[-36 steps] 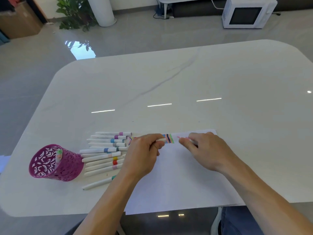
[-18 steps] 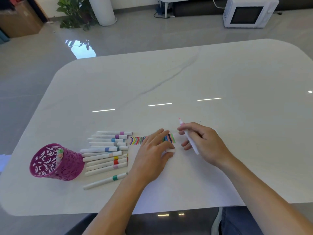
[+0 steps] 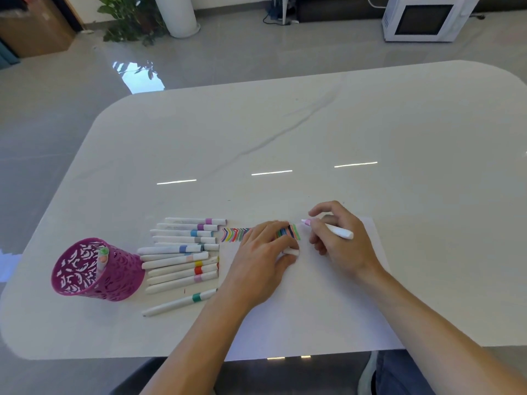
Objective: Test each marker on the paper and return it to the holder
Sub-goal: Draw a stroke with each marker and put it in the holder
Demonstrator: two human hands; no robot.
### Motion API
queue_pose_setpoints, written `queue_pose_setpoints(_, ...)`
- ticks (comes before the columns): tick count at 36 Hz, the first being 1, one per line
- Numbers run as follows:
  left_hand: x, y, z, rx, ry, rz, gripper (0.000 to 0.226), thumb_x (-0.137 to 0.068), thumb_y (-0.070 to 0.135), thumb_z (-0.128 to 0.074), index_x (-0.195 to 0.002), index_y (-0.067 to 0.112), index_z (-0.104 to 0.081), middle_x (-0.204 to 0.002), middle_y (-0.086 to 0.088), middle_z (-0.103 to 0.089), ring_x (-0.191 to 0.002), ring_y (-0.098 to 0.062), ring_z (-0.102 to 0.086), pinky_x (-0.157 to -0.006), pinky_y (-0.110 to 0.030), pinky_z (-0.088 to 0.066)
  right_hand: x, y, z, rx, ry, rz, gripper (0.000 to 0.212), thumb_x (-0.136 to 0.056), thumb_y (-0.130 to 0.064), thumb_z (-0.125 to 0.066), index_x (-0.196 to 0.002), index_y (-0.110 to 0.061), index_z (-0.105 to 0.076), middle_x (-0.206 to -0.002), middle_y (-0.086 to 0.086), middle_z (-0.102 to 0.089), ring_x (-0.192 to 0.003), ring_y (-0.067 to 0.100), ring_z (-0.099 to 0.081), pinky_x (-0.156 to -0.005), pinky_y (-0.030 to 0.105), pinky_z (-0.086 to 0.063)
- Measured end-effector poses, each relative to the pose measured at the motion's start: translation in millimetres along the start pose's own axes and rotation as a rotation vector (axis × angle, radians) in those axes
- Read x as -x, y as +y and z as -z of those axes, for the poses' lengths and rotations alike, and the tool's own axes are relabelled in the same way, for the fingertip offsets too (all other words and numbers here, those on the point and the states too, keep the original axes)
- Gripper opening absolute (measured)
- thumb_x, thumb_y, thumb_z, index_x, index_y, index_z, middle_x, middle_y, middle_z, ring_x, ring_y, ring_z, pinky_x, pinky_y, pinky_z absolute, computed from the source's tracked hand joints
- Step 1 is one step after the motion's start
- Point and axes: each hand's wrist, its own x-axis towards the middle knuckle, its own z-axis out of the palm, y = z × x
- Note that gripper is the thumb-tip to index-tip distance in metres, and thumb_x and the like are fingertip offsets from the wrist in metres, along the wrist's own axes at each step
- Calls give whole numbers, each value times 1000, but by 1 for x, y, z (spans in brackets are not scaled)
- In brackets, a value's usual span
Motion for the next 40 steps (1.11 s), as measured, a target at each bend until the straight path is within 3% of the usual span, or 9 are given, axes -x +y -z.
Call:
queue_pose_setpoints(8, 0, -1, 0, -4, 5, -18, 14, -92, 25, -67, -106, 27, -71, -142, 13, -55, -136, -17, -43, -111, -31, -32, 2, 6, -2, -13, 98, -2, 24, -84, -28, -77, -74, -25, -55, -61, 7, -71, -54, 21, -67, -51, 23, -53)
queue_pose_setpoints(13, -1, -1, 0, -8, -3, -25, 15, -93, 24, -67, -107, 25, -70, -141, 12, -56, -135, -18, -43, -111, -33, -34, 1, 6, -3, -8, 79, -18, 25, -81, -34, -75, -74, -22, -54, -62, 9, -71, -62, 35, -70, -56, 44, -58)
queue_pose_setpoints(18, -1, 0, 2, -10, -20, 0, 15, -93, 26, -67, -107, 26, -72, -142, 11, -56, -136, -18, -43, -112, -32, -31, 1, 8, -3, 32, 68, -27, 25, -81, -38, -75, -75, -23, -55, -65, 6, -73, -62, 31, -71, -63, 53, -60)
queue_pose_setpoints(28, -1, 1, 4, -6, -37, 18, 17, -94, 28, -66, -110, 28, -72, -143, 12, -55, -137, -17, -42, -113, -32, -30, 0, 10, -7, 114, 74, 28, 26, -84, -43, -73, -77, -26, -55, -62, -1, -71, -58, 19, -68, -60, 42, -57)
queue_pose_setpoints(34, -1, 1, 5, -23, -50, 23, 18, -96, 31, -63, -112, 31, -71, -145, 14, -53, -138, -15, -39, -114, -29, -28, 0, 11, -7, 96, 59, 13, 27, -83, -40, -73, -75, -23, -54, -62, 3, -70, -59, 25, -67, -60, 46, -57)
queue_pose_setpoints(40, -1, 2, 6, -51, -67, 37, 20, -97, 33, -61, -115, 34, -70, -147, 18, -50, -141, -12, -36, -114, -27, -25, 0, 12, -6, 61, 49, -8, 27, -81, -39, -72, -73, -23, -53, -62, 6, -69, -53, 19, -62, -56, 38, -51)
